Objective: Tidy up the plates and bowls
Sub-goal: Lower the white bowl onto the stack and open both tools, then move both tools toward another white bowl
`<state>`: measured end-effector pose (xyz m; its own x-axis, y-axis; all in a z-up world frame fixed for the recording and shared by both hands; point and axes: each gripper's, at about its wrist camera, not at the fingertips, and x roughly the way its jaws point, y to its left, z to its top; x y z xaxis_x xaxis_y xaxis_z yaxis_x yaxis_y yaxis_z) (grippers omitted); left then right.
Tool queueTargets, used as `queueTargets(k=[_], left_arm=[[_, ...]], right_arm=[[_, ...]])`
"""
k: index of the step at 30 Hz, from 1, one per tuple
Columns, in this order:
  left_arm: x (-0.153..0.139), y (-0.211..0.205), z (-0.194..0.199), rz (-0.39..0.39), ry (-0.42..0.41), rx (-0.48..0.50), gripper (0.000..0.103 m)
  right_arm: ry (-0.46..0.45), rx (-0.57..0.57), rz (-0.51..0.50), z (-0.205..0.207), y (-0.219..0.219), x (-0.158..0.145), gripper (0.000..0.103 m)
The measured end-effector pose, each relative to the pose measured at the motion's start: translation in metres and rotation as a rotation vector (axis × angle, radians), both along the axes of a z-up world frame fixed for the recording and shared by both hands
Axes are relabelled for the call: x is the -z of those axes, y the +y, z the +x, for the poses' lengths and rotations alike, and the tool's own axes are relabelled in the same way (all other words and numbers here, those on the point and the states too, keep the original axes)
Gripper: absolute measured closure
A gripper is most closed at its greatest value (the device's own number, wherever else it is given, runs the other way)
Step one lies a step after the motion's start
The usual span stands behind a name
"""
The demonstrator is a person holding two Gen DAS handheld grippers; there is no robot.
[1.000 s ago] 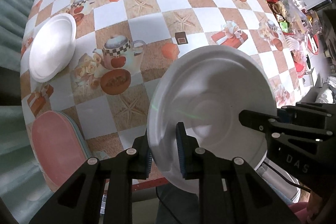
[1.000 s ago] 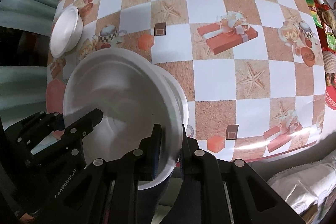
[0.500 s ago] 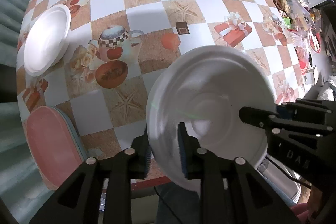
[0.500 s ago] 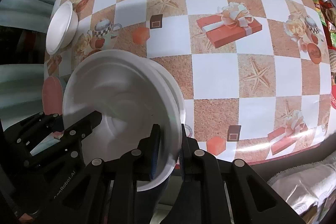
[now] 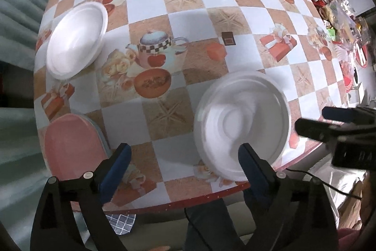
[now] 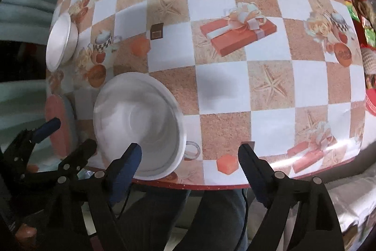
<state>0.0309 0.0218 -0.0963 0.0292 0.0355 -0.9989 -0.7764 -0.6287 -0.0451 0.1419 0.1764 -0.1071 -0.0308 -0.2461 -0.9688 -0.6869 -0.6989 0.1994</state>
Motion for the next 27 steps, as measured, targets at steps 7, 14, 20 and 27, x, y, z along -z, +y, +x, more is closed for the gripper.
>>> queueTargets(k=[7,14,20,27], left_arm=[[-0.007,-0.008,-0.009,0.039,-0.02,-0.032,0.0],[-0.021,-0.021,-0.029,0.063,0.014,-0.104,0.0],[-0.03,-0.038,-0.042,0.055,0.06,-0.155,0.0],[-0.034,-0.061,-0.056,0.044,0.085,-0.209,0.0]], right_arm=[[0.001,-0.025,-0.016,-0.009,-0.008,-0.01,0.017],[0.043,-0.123,0.018,-0.044,-0.024,-0.034,0.0],[0.064,-0.199,0.05,-0.07,-0.034,-0.051,0.0],[0.067,-0.274,0.076,-0.099,-0.05,-0.059,0.0]])
